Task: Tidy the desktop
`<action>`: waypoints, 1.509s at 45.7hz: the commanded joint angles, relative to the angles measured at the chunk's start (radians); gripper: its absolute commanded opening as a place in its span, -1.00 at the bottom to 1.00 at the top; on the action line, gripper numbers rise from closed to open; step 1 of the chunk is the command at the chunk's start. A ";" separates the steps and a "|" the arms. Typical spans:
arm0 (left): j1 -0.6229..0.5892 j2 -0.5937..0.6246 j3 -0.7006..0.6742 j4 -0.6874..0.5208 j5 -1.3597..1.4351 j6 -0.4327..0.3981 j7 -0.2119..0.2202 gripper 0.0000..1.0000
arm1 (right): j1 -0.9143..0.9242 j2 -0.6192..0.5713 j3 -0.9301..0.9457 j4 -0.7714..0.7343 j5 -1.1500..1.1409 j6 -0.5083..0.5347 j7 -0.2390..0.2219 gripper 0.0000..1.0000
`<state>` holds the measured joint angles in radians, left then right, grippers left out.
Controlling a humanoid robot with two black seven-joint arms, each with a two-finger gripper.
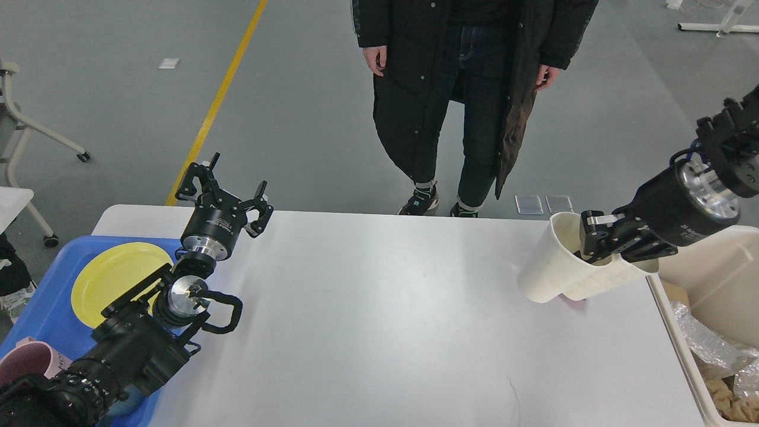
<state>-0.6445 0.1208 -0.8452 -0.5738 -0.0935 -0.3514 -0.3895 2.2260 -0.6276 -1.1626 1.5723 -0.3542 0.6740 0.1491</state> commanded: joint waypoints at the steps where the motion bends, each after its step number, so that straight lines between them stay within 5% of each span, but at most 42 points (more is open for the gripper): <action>1: -0.001 -0.001 0.000 0.000 0.000 0.000 0.000 0.92 | -0.003 0.031 0.008 0.003 0.001 -0.085 -0.013 -1.00; 14: 0.000 0.000 0.000 0.000 0.000 0.000 0.000 0.92 | -0.503 -0.032 -0.112 -0.319 0.003 -0.511 -0.025 -1.00; 29: 0.000 0.000 0.000 0.000 0.000 0.000 0.000 0.92 | -1.113 -0.049 -0.042 -0.886 0.231 -0.701 -0.033 -1.00; 34: -0.001 0.000 0.000 0.000 0.000 0.000 0.000 0.92 | -1.345 0.054 -0.028 -1.086 0.397 -0.827 -0.095 -1.00; 42: 0.000 0.000 0.000 0.000 0.000 0.000 0.000 0.92 | -1.565 0.176 -0.026 -1.379 0.592 -0.855 -0.138 -1.00; 52: 0.000 0.000 0.000 0.000 0.000 0.000 0.000 0.92 | -1.579 0.187 -0.026 -1.388 0.600 -0.852 -0.166 -1.00; 53: -0.001 0.000 0.000 0.000 0.000 0.000 0.000 0.92 | -1.580 0.189 -0.028 -1.388 0.598 -0.852 -0.164 -0.90; 54: 0.000 -0.001 0.000 0.000 0.000 0.000 0.000 0.92 | -1.580 0.190 -0.028 -1.388 0.597 -0.852 -0.161 -0.39; 55: -0.001 0.000 0.000 0.000 0.000 0.000 0.000 0.92 | -1.580 0.195 -0.029 -1.387 0.597 -0.850 -0.160 0.45; 56: -0.001 0.000 0.000 0.000 0.000 0.000 0.000 0.92 | -1.580 0.200 -0.029 -1.387 0.597 -0.849 -0.158 0.99; 69: -0.001 0.000 0.000 0.000 0.000 0.000 0.000 0.92 | -1.579 0.221 -0.031 -1.387 0.597 -0.850 -0.157 1.00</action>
<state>-0.6455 0.1202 -0.8452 -0.5738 -0.0935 -0.3514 -0.3897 0.6460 -0.4078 -1.1897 0.1854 0.2436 -0.1762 -0.0089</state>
